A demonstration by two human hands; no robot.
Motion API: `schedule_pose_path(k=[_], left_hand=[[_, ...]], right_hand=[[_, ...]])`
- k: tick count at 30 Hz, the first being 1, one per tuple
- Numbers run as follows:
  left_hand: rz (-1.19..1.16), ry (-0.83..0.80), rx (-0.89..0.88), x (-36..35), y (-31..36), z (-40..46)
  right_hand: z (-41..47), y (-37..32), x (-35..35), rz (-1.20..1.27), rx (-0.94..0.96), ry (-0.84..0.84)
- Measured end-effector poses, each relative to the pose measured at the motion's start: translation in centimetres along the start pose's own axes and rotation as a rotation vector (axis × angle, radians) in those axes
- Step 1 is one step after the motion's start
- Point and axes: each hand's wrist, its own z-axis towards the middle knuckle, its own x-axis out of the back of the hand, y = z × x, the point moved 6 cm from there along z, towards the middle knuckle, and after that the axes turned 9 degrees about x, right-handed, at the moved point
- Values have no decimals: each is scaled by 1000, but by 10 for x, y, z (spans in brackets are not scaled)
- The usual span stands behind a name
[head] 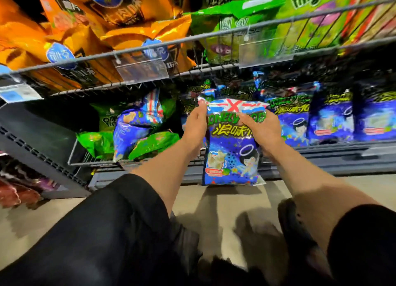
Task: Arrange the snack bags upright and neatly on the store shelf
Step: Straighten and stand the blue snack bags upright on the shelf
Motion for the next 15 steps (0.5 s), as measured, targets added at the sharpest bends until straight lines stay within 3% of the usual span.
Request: schedule_pose_path(k=[5,9,15], left_hand=[[228,-148,15,-34,-58,-13],[192,-169,-12,-40,-82,5],[198,-137,-15,-40,-67,31]], right_hand=[[2,23,16,-170,-30,53],[1,38,22,-152,-93,63],[-2,49,20,-86,-200,-32]])
